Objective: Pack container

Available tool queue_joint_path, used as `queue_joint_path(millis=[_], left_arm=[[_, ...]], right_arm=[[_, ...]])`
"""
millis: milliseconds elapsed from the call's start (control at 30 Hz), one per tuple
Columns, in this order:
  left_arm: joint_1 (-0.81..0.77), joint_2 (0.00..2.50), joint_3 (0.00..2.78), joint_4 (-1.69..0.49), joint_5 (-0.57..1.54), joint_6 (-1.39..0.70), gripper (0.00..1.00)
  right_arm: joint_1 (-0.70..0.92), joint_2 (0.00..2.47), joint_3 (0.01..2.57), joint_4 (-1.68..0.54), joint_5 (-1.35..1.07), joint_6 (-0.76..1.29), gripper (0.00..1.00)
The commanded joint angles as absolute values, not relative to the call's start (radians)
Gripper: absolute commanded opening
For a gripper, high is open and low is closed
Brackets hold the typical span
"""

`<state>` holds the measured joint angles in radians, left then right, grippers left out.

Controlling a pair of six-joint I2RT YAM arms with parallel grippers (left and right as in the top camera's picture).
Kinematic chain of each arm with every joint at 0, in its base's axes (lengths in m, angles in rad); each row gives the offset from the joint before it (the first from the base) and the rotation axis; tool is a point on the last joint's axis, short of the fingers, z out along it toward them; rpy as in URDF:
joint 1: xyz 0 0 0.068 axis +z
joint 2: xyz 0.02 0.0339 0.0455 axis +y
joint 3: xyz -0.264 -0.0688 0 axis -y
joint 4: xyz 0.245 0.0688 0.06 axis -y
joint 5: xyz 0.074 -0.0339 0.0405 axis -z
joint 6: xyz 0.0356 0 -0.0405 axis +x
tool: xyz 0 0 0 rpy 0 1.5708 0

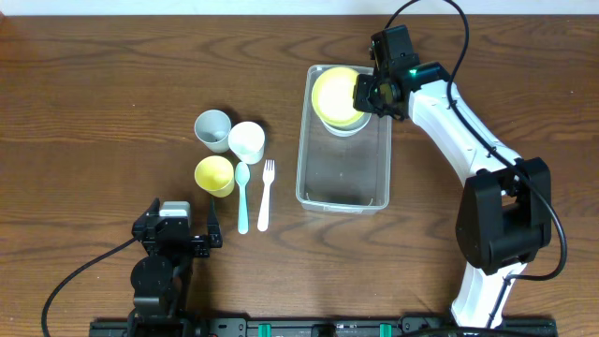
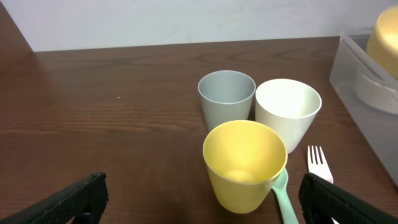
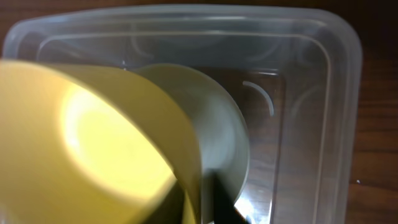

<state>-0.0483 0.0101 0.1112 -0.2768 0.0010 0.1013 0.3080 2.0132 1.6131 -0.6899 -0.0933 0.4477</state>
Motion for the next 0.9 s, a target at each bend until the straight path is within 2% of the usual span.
queue_joint_path(millis=[0,100,333,367,500,600,667,867], left_arm=[[-0.044,0.005,0.087,-0.282,0.008,0.093,0.98],[-0.044,0.005,0.087,-0.282,0.008,0.093,0.98],[-0.044,0.005,0.087,-0.282,0.008,0.093,0.98],[-0.044,0.005,0.087,-0.282,0.008,0.093,0.98],[-0.044,0.005,0.087,-0.282,0.008,0.093,0.98],[-0.044,0.005,0.087,-0.282,0.008,0.093,0.98],[-0.044,0.005,0.087,-0.282,0.008,0.093,0.98],[-0.044,0.005,0.087,-0.246,0.032,0.092,0.98]], right_arm=[[0.304,1.987,1.628,-0.715,-0.13,0.384,0.36],[0.304,1.938,1.653,-0.78,-0.128,0.376,0.49],[0.221,1.766,1.684,-0.946,-0.068,0.381,0.51],[0.178,1.735,1.684,-0.983,-0.067,0.387,0.57],[0.033,1.685,1.684,-1.082,-0.067,0.388,0.72],[-0.084,1.682,1.683,-1.165,-0.068,0.388,0.91],[-0.137,1.684,1.679,-1.206,-0.068,0.388,0.99],[-0.223,1.686,1.671,-1.242,-0.067,0.388,0.99]])
